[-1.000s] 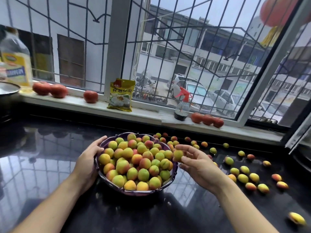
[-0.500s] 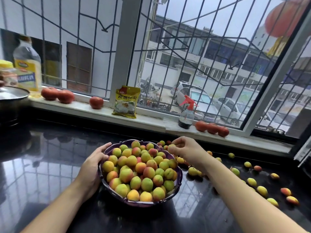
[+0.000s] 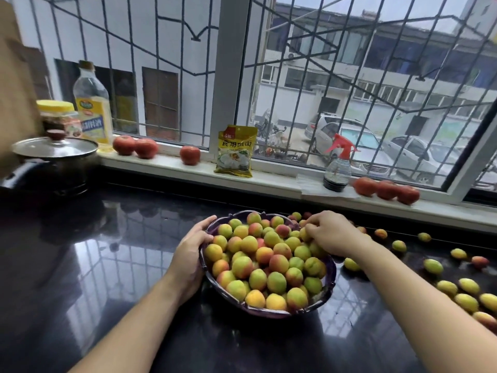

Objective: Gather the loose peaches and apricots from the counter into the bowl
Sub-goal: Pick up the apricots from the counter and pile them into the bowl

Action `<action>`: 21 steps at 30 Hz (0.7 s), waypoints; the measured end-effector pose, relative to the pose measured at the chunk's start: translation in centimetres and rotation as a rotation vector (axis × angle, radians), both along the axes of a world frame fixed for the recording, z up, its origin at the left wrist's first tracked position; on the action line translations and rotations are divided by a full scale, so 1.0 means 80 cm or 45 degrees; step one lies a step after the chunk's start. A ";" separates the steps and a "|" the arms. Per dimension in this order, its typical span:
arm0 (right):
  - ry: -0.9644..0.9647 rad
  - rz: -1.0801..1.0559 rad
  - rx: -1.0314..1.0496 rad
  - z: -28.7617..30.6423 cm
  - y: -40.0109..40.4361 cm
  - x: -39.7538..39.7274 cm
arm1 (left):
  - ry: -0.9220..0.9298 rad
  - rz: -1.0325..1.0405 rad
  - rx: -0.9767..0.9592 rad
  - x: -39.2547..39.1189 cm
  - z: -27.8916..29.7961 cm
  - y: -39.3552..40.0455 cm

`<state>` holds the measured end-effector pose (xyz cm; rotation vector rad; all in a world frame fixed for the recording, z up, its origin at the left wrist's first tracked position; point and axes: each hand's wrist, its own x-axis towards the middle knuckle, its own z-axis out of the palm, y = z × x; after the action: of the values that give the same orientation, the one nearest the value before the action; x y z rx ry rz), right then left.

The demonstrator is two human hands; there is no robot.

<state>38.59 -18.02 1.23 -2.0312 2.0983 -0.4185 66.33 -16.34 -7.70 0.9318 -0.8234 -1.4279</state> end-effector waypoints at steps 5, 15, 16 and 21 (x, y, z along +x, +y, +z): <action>-0.268 0.002 -0.077 -0.021 -0.005 -0.003 | -0.009 0.018 -0.032 -0.004 0.002 0.003; -0.979 -0.191 -0.058 -0.042 -0.051 -0.029 | -0.060 0.107 -0.118 -0.006 -0.003 -0.009; -1.036 -0.217 -0.088 -0.049 -0.058 -0.035 | -0.043 0.105 -0.099 -0.005 -0.004 -0.011; -0.825 -0.301 -0.331 -0.071 -0.098 -0.081 | 0.203 0.036 0.032 -0.004 -0.004 -0.017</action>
<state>32.14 -25.84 -4.44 -1.4593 1.9224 -1.2507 66.03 -17.71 -7.99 0.8336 -0.6733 -1.4703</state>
